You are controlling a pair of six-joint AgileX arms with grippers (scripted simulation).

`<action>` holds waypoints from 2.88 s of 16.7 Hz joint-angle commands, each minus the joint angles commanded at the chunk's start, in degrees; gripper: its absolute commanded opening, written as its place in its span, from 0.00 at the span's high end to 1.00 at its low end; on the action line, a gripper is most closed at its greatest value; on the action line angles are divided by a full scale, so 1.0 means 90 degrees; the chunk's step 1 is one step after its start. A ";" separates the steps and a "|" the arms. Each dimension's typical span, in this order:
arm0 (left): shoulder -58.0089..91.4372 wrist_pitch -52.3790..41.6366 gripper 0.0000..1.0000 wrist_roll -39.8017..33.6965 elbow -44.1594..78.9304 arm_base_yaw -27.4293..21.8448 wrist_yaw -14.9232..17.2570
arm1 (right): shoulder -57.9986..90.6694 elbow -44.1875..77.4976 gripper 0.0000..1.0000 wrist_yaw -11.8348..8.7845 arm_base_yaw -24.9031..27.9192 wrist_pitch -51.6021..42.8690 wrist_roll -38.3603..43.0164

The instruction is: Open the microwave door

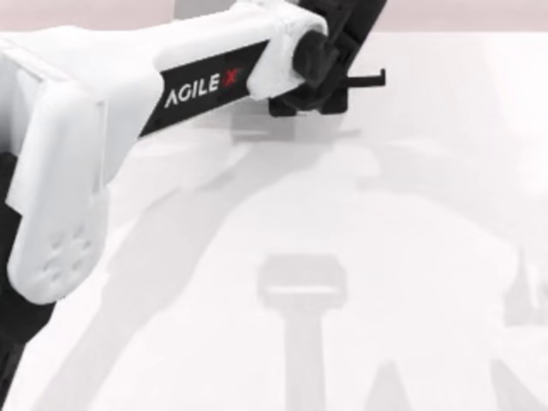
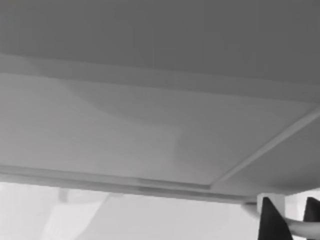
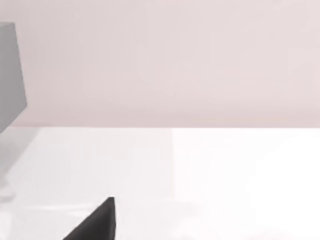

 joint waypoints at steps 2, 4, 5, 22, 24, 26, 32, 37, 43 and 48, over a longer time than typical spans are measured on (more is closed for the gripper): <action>0.0000 0.0000 1.00 0.0000 0.0000 0.0000 0.0000 | 0.0000 0.0000 0.00 0.0000 0.0000 0.0000 0.0000; 0.0000 0.0000 1.00 0.0000 0.0000 0.0000 0.0000 | 0.0000 0.0000 0.00 0.0000 0.0000 0.0000 0.0000; 0.0000 0.0000 1.00 0.0000 0.0000 0.0000 0.0000 | 0.0000 0.0000 0.00 0.0000 0.0000 0.0000 0.0000; -0.0323 0.0363 1.00 0.0315 -0.0568 0.0024 0.0201 | 0.0000 0.0000 0.00 0.0000 0.0000 0.0000 0.0000; -0.0323 0.0363 1.00 0.0315 -0.0568 0.0024 0.0201 | 0.0000 0.0000 0.00 0.0000 0.0000 0.0000 0.0000; -0.0323 0.0363 1.00 0.0315 -0.0568 0.0024 0.0201 | 0.0000 0.0000 0.00 0.0000 0.0000 0.0000 0.0000; -0.0323 0.0363 1.00 0.0315 -0.0568 0.0024 0.0201 | 0.0000 0.0000 0.00 0.0000 0.0000 0.0000 0.0000; -0.0323 0.0363 1.00 0.0315 -0.0568 0.0024 0.0201 | 0.0000 0.0000 0.00 0.0000 0.0000 0.0000 0.0000; -0.0323 0.0363 1.00 0.0315 -0.0568 0.0024 0.0201 | 0.0000 0.0000 0.00 0.0000 0.0000 0.0000 0.0000; -0.0348 0.0426 1.00 0.0363 -0.0662 -0.0013 0.0243 | 0.0000 0.0000 0.00 0.0000 0.0000 0.0000 0.0000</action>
